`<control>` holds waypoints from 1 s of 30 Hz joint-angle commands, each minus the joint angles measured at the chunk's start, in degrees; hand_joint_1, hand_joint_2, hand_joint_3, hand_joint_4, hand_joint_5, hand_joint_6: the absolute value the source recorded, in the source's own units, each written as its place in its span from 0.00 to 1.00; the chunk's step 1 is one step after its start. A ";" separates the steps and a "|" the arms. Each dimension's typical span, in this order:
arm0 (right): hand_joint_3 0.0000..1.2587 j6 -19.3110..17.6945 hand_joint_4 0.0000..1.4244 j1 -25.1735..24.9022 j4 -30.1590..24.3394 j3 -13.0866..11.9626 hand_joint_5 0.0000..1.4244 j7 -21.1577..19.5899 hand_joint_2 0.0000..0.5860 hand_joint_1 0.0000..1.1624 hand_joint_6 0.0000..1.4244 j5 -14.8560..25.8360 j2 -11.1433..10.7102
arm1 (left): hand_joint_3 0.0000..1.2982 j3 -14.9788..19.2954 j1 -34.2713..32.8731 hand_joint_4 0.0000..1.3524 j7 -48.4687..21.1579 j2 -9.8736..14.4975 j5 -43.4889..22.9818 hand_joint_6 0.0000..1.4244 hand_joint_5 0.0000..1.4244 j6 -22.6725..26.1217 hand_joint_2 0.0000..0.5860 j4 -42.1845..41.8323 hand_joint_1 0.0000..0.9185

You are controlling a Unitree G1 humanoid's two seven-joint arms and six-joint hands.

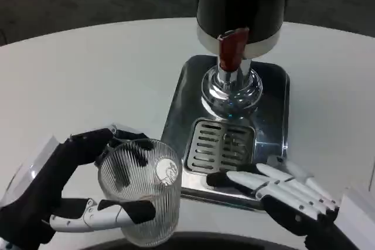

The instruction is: Grasp the cup under the faucet to collect the drink, then remove the cup.

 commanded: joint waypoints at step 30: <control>0.17 -1.76 0.14 4.13 -0.95 -2.07 0.09 -0.48 0.78 0.54 0.00 1.12 2.05 | 0.54 -2.49 -21.45 0.59 16.49 -0.84 18.24 0.69 0.62 -6.74 0.00 22.72 0.87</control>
